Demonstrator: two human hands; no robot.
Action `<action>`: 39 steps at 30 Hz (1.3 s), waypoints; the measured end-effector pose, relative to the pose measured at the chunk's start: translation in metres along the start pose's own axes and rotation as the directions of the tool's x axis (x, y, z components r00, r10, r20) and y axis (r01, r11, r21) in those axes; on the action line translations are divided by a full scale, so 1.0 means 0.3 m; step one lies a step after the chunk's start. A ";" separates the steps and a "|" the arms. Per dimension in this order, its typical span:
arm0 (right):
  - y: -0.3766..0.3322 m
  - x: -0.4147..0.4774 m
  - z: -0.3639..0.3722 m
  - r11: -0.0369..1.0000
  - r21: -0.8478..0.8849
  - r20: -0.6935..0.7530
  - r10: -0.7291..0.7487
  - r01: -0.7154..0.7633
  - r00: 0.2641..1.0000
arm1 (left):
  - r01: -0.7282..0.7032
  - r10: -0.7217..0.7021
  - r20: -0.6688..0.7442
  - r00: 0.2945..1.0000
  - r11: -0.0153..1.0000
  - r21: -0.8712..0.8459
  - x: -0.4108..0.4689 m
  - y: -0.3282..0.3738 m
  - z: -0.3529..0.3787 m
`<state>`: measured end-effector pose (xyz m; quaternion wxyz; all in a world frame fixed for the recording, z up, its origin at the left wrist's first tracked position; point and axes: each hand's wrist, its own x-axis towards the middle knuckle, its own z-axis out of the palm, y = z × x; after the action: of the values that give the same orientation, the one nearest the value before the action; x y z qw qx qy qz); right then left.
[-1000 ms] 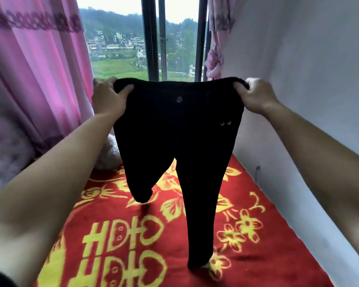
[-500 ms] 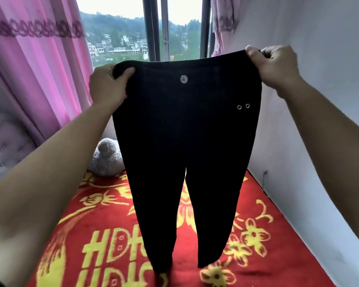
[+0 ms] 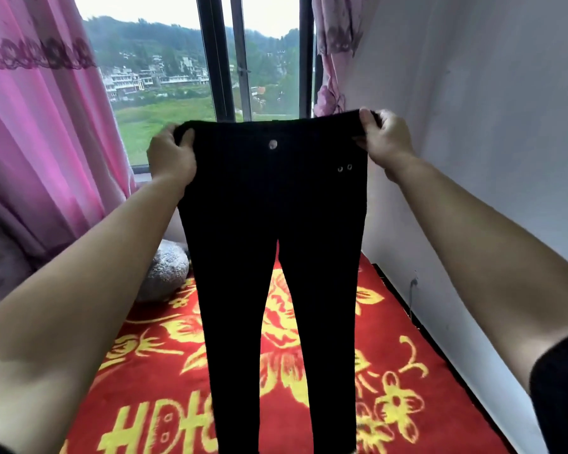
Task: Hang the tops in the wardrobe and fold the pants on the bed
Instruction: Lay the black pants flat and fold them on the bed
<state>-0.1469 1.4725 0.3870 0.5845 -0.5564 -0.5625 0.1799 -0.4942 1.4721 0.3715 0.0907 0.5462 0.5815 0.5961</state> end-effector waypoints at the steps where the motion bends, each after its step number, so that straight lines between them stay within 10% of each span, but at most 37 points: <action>1: -0.026 0.003 -0.006 0.999 -0.008 -0.027 -0.044 0.044 0.999 | -0.032 0.031 -0.035 0.999 0.999 -0.013 0.012 0.024 0.000; 11: -0.122 -0.195 -0.054 0.971 -0.079 -0.263 -0.240 0.227 0.935 | -0.262 0.256 -0.159 0.953 0.965 -0.016 -0.109 0.069 -0.124; 20: 0.584 -0.911 0.026 0.914 -0.379 0.024 0.167 -0.146 0.986 | -0.035 -0.024 0.198 0.980 0.957 0.289 -0.903 -0.571 -0.126; 25: 0.976 -1.484 0.017 0.680 -0.667 0.237 0.582 -0.305 0.778 | 0.082 -0.413 0.523 0.745 0.836 0.543 -1.440 -0.937 -0.215; 30: 1.178 -1.957 -0.045 0.486 -0.830 0.318 0.816 -0.275 0.483 | -0.145 -0.570 0.695 0.438 0.718 0.681 -1.883 -1.136 -0.341; 39: 1.382 -2.419 -0.074 0.547 -0.811 0.392 0.770 -0.205 0.503 | -0.382 -0.641 0.642 0.422 0.516 0.767 -2.295 -1.311 -0.355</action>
<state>-0.1749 0.9868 -0.2930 -0.0159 -0.7535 -0.5645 0.3365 -0.5157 1.0179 -0.2868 0.1625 0.6825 0.6929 -0.1664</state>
